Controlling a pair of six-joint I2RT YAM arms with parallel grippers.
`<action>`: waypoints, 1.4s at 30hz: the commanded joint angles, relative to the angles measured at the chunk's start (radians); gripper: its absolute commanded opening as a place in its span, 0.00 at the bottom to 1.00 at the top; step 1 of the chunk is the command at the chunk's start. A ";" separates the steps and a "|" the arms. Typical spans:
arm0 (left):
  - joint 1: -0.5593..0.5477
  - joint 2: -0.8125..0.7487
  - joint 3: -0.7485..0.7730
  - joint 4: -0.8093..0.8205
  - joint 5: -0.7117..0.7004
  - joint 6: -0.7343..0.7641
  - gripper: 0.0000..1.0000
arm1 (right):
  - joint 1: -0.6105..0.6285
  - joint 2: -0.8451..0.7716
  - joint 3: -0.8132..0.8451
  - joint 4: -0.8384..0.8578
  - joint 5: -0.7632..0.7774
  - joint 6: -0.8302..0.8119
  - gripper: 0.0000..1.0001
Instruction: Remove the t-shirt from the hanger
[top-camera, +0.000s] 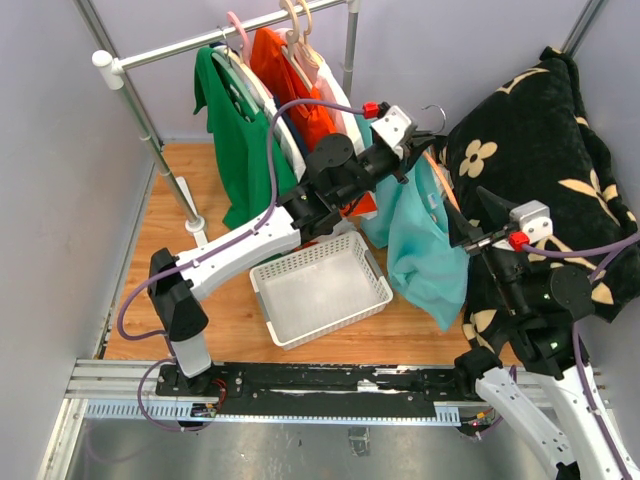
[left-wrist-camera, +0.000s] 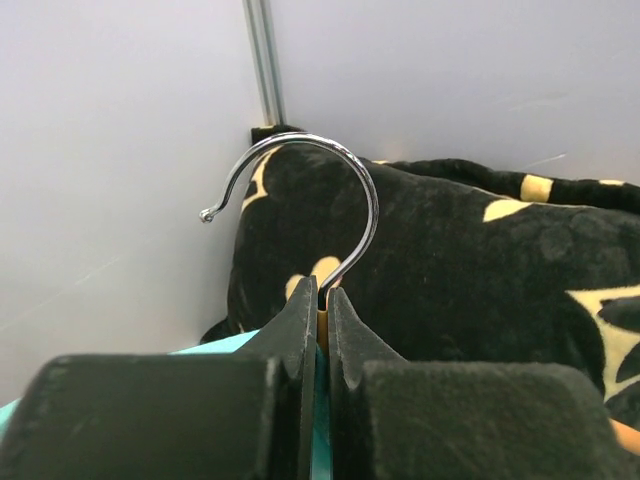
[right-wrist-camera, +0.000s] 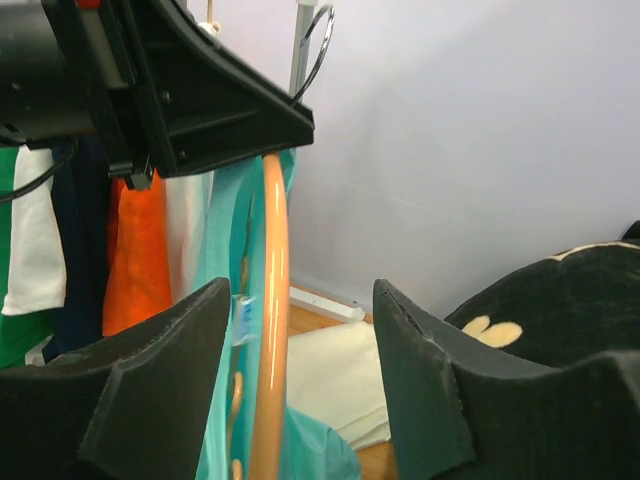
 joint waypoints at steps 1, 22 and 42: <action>0.019 -0.063 0.043 0.008 -0.035 -0.005 0.01 | 0.009 -0.002 0.072 -0.028 0.008 0.031 0.62; 0.142 -0.013 0.266 -0.057 0.029 -0.115 0.00 | 0.009 -0.131 -0.009 -0.204 -0.077 0.109 0.68; 0.181 0.030 0.368 -0.074 0.014 -0.221 0.00 | 0.009 -0.246 -0.191 -0.227 0.091 0.261 0.01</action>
